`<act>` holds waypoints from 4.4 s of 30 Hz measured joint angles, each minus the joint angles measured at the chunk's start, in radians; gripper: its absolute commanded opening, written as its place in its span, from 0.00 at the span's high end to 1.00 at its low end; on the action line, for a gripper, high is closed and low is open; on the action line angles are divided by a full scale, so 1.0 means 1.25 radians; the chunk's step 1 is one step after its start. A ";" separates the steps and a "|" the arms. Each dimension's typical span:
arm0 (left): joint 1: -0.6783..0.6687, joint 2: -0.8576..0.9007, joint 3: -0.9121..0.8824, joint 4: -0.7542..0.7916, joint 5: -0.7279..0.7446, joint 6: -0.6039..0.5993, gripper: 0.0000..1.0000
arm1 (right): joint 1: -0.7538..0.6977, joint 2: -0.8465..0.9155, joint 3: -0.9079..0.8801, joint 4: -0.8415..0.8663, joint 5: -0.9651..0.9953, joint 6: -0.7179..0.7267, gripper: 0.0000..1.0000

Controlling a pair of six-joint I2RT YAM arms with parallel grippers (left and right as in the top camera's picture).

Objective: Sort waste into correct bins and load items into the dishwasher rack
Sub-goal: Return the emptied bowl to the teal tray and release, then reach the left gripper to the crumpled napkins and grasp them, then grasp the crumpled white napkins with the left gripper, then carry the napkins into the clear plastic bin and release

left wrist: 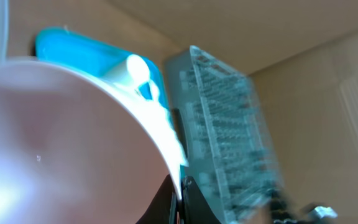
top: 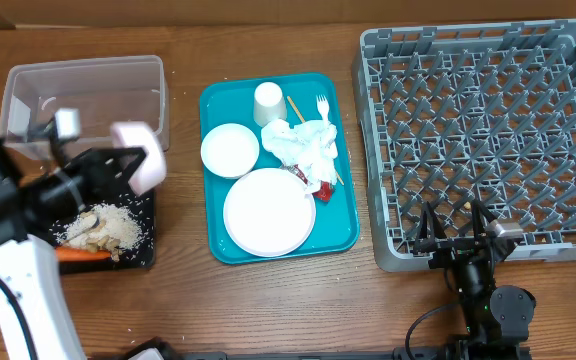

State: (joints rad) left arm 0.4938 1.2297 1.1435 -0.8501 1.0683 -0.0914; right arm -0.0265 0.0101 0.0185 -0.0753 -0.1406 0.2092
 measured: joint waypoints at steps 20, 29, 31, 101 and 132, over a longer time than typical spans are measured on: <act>-0.635 0.448 0.050 0.692 -0.994 0.080 0.84 | 0.000 0.000 0.000 0.001 0.000 0.000 0.00; -0.635 0.517 0.049 0.693 -1.014 0.079 0.74 | 0.000 0.000 0.000 0.000 0.000 0.000 0.00; -0.635 0.517 0.049 0.693 -1.014 0.079 0.62 | 0.000 0.000 0.000 0.000 0.000 0.000 0.00; -0.829 0.554 0.075 0.458 -0.774 -0.925 0.14 | 0.000 0.000 0.000 0.000 0.000 0.000 0.00; -0.830 0.518 0.190 0.273 -0.760 -0.816 0.96 | 0.000 0.000 0.000 0.000 0.000 0.000 0.00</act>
State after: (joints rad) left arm -0.5438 1.8771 1.3804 -0.5087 0.1188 -1.1114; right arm -0.0265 0.0101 0.0185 -0.0757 -0.1406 0.2096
